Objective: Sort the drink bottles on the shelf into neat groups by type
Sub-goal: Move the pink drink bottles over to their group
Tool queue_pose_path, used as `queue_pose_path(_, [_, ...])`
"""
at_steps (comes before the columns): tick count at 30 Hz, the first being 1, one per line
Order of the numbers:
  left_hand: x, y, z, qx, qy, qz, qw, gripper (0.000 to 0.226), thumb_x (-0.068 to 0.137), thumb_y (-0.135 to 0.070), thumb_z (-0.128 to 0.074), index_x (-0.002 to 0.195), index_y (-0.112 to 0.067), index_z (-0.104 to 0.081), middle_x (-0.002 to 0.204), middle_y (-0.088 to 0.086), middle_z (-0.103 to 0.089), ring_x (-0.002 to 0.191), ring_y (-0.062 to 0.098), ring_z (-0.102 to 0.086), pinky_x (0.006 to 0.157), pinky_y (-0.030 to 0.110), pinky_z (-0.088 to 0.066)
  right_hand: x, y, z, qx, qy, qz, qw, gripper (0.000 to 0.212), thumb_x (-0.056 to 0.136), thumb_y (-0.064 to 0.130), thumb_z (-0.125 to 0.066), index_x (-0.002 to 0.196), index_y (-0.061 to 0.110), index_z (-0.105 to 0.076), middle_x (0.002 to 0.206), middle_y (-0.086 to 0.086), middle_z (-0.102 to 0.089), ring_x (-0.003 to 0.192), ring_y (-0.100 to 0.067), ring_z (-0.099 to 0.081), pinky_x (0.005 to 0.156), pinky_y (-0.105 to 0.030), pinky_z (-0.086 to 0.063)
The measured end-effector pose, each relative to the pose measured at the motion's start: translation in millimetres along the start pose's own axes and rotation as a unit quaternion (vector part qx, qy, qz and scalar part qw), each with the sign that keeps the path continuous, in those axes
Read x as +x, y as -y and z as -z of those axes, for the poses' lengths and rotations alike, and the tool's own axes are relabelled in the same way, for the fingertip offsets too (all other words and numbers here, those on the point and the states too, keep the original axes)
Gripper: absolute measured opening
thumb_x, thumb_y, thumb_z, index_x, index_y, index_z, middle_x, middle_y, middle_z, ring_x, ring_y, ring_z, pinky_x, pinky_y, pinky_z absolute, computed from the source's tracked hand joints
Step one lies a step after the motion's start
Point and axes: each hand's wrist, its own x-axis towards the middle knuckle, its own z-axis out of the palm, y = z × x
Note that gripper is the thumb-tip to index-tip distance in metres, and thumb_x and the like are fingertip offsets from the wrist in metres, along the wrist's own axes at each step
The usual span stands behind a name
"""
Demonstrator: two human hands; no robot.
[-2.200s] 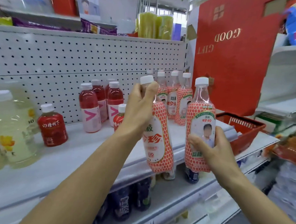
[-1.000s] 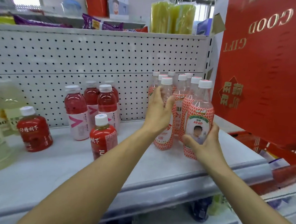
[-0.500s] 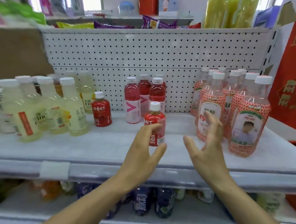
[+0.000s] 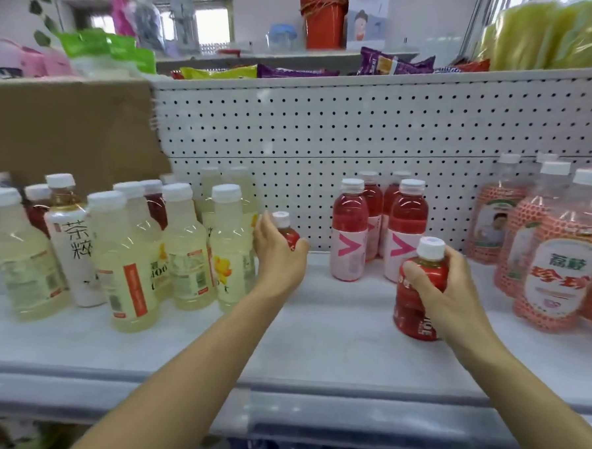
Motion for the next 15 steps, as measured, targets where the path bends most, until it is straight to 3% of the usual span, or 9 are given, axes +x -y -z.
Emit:
queue_pose_path(2, [18.7,7.3,-5.1,-0.023,0.008,0.038,0.999,0.082,0.094,-0.023,-0.058,0.156,-0.011,-0.006,0.162,0.007,-0.012,0.149,0.027,-0.013,0.122,0.046,-0.016,1.9,-1.0,-4.1,-0.005,-0.014,-0.011,1.0,0.045,0.091,0.04,-0.062,0.131,0.027,-0.045,0.127,-0.003,-0.052,0.112,-0.022,-0.055,0.091,-0.037,-0.04])
queue_pose_path(6, [44.1,17.6,-13.6,-0.02,0.017,0.083,0.996,0.054,0.097,-0.04,-0.053,0.137,-0.007,-0.038,0.137,0.012,-0.043,0.129,0.03,-0.041,0.111,0.046,-0.034,2.3,-0.1,-8.8,-0.035,-0.04,0.002,0.999,0.027,0.095,0.04,-0.055,0.119,0.03,-0.051,0.119,-0.002,-0.057,0.107,-0.021,-0.055,0.088,-0.036,-0.039])
queue_pose_path(11, [41.8,19.4,-13.7,-0.048,0.06,0.038,0.996,0.038,0.097,-0.044,-0.05,0.121,-0.013,-0.052,0.121,0.009,-0.054,0.11,0.027,-0.054,0.098,0.044,-0.045,-0.1,11.2,-11.9,-0.023,-0.047,0.018,0.998,0.014,0.094,0.037,-0.059,0.105,0.03,-0.058,0.101,0.012,-0.063,0.093,-0.008,-0.059,0.073,-0.029,-0.043])
queue_pose_path(15, [18.3,17.1,-5.3,-0.077,0.144,-0.01,0.986,0.027,0.099,-0.047,-0.048,0.109,-0.022,-0.053,0.116,0.003,-0.059,0.109,0.021,-0.057,0.097,0.042,-0.046,-6.9,15.7,-15.6,-0.005,-0.017,0.023,1.0,0.017,0.094,0.037,-0.059,0.107,0.027,-0.062,0.102,0.009,-0.067,0.095,-0.008,-0.061,0.078,-0.031,-0.047])
